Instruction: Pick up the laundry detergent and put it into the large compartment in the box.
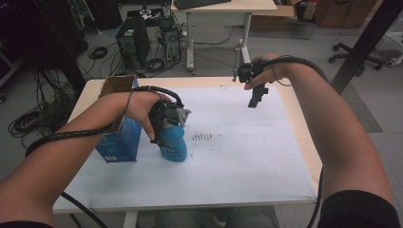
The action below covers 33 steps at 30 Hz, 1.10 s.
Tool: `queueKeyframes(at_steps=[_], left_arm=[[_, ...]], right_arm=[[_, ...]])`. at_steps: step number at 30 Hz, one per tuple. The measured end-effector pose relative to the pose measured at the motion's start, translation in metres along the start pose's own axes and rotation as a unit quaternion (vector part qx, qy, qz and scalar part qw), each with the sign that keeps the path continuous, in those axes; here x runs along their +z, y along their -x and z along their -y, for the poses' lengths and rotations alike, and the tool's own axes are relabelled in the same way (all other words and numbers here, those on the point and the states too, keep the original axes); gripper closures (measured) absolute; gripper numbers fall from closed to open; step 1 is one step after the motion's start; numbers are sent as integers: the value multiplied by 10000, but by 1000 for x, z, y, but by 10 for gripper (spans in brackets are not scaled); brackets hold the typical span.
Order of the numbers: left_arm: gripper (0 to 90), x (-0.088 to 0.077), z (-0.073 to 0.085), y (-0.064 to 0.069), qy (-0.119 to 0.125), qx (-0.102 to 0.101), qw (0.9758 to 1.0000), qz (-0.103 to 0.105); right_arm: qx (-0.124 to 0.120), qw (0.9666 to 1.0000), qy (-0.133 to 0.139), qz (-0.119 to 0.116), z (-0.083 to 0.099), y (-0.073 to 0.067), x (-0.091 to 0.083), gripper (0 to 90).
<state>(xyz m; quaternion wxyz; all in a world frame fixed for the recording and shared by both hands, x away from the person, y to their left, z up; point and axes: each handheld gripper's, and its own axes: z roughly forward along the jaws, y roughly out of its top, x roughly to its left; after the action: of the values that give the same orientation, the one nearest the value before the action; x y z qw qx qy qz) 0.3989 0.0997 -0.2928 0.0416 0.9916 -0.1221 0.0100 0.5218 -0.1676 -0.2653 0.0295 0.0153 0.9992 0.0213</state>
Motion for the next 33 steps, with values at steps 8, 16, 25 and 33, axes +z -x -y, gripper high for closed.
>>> queueKeyframes(at_steps=[8, 16, 25, 33], left_arm=[[188, -1, 0, -1, 25, 33, 10000, -14], [226, -2, 0, -1, 24, 43, 10000, -53], [261, -2, -1, 0, 8, 86, 9999, -76], [307, -3, -2, 0, -3, 125, 9999, -80]], right_arm=[[10, 10000, 13, 14, 0, 0, -1, 47], [11, 10000, 34, 37, -1, 0, -2, 47], [16, 10000, 49, 39, 0, 0, -2, 47], [25, 10000, 49, 28, 1, 0, -1, 47]])
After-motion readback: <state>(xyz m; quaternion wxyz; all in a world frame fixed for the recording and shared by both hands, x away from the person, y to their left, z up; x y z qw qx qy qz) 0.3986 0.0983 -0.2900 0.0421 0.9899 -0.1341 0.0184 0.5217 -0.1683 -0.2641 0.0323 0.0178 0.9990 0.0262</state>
